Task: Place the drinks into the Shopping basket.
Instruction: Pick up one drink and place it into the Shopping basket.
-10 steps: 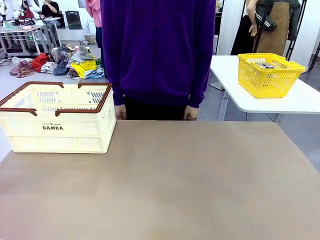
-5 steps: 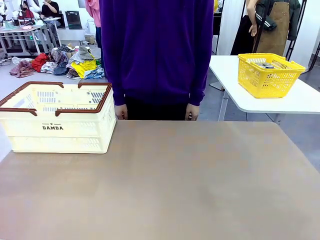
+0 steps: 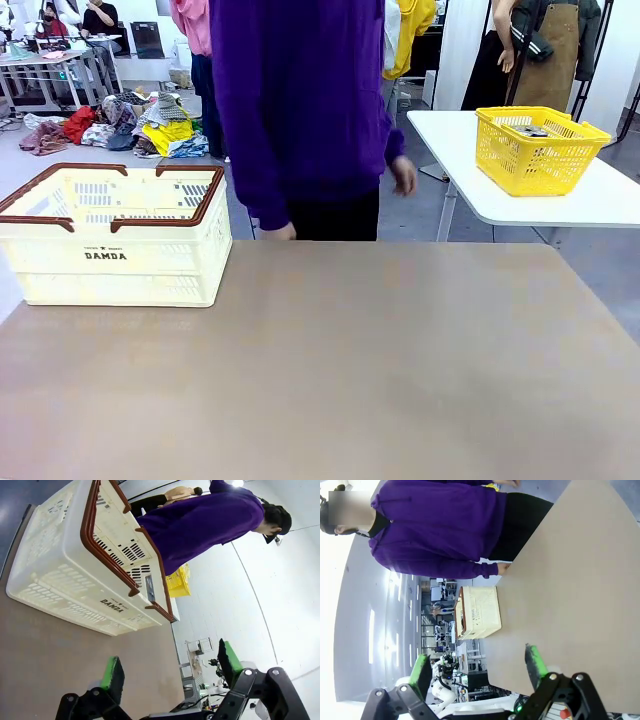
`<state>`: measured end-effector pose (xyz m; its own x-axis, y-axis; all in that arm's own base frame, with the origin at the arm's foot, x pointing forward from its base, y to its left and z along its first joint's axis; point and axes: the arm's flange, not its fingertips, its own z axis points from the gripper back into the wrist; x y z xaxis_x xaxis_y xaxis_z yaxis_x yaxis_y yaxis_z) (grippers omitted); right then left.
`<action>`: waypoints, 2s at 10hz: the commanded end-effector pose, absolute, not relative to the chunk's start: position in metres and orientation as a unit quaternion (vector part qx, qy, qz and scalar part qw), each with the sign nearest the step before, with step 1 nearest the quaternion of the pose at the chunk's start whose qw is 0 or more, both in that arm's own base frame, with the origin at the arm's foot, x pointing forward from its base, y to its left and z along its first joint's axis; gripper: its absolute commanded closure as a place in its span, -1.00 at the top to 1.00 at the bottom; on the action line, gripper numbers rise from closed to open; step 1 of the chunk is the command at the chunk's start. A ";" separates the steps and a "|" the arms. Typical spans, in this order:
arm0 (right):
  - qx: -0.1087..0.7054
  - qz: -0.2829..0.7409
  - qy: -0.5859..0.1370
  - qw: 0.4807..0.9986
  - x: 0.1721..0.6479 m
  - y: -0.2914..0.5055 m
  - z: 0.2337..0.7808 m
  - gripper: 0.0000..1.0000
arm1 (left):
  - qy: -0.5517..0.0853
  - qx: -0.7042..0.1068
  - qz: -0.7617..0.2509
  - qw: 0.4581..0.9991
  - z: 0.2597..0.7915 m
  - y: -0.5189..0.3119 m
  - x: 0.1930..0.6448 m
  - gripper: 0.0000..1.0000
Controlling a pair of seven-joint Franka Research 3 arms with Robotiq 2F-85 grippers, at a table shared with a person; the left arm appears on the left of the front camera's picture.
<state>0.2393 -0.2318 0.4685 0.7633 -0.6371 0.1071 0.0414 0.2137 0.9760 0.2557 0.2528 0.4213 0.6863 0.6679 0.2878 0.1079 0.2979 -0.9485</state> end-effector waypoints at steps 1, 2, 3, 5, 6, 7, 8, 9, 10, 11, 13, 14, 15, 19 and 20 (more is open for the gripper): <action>0.588 -0.226 -0.264 0.730 0.239 -0.233 0.472 1.00 | -0.346 -0.565 0.189 0.725 0.423 0.255 0.254 1.00; 0.588 -0.226 -0.264 0.730 0.239 -0.233 0.472 1.00 | -0.346 -0.565 0.189 0.725 0.423 0.255 0.254 1.00; 0.588 -0.226 -0.264 0.730 0.239 -0.233 0.472 1.00 | -0.346 -0.565 0.189 0.725 0.423 0.255 0.254 1.00; 0.588 -0.226 -0.264 0.730 0.239 -0.233 0.472 1.00 | -0.346 -0.565 0.189 0.725 0.423 0.255 0.254 1.00; 0.588 -0.226 -0.264 0.730 0.239 -0.233 0.472 1.00 | -0.346 -0.565 0.189 0.725 0.423 0.255 0.254 1.00; 0.588 -0.226 -0.264 0.730 0.239 -0.233 0.472 1.00 | -0.346 -0.565 0.189 0.725 0.423 0.255 0.254 1.00; 0.588 -0.226 -0.264 0.730 0.239 -0.233 0.472 1.00 | -0.346 -0.565 0.189 0.725 0.423 0.255 0.254 1.00; 0.588 -0.226 -0.264 0.730 0.239 -0.233 0.472 1.00 | -0.346 -0.565 0.189 0.725 0.423 0.255 0.254 1.00; 0.588 -0.226 -0.264 0.730 0.239 -0.233 0.472 1.00 | -0.346 -0.565 0.189 0.725 0.423 0.255 0.254 1.00; 0.588 -0.226 -0.264 0.730 0.239 -0.233 0.472 1.00 | -0.346 -0.565 0.189 0.725 0.423 0.255 0.254 1.00; 0.588 -0.226 -0.264 0.730 0.239 -0.233 0.472 1.00 | -0.346 -0.565 0.189 0.725 0.423 0.255 0.254 1.00; 0.588 -0.226 -0.264 0.730 0.239 -0.233 0.472 1.00 | -0.346 -0.565 0.189 0.725 0.423 0.255 0.254 1.00; 0.588 -0.226 -0.264 0.730 0.239 -0.233 0.472 1.00 | -0.346 -0.565 0.189 0.725 0.423 0.255 0.254 1.00; 0.588 -0.226 -0.264 0.730 0.239 -0.233 0.472 1.00 | -0.346 -0.565 0.189 0.725 0.423 0.255 0.254 1.00; 0.588 -0.226 -0.264 0.730 0.239 -0.233 0.472 1.00 | -0.346 -0.565 0.189 0.725 0.423 0.255 0.254 1.00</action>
<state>0.2384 -0.2320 0.4687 0.7627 -0.6379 0.1067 0.0422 0.2137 0.9760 0.2550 0.2527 0.4217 0.6875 0.6669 0.2873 0.1099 0.2956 -0.9490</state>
